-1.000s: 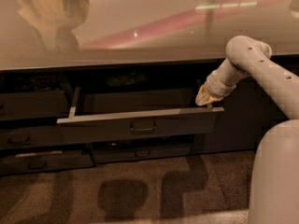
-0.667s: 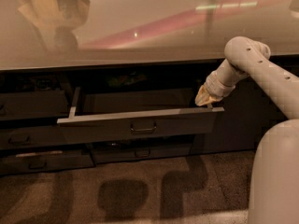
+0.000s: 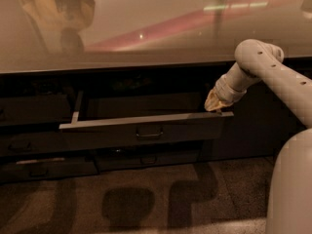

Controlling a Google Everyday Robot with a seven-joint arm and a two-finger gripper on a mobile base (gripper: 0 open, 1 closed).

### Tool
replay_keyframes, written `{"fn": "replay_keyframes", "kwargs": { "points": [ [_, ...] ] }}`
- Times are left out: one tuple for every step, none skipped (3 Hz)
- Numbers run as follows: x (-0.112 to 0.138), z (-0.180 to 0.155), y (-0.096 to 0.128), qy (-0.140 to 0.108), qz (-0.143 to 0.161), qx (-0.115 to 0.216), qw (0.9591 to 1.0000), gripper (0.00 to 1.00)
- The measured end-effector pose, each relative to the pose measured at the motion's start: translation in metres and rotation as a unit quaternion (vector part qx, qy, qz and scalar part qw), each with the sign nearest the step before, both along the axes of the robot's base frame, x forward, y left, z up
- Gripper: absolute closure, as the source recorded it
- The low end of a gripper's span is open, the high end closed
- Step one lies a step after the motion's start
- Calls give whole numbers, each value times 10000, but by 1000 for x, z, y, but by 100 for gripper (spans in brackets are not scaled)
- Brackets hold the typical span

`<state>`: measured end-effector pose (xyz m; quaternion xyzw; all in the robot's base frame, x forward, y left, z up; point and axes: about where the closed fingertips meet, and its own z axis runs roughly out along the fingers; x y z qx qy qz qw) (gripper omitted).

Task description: Open top drawer

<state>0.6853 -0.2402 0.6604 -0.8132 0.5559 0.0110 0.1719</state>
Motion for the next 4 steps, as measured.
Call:
{"fn": "replay_keyframes", "kwargs": {
  "points": [
    [1,0,4,3,-1,0,10000,81],
    [-5,-4,1,125,-19,6,9999,58],
    [-4,-4,4,125,-19,6,9999,35],
    [-20,-7,1,143,-5,95,9999,11]
  ]
}}
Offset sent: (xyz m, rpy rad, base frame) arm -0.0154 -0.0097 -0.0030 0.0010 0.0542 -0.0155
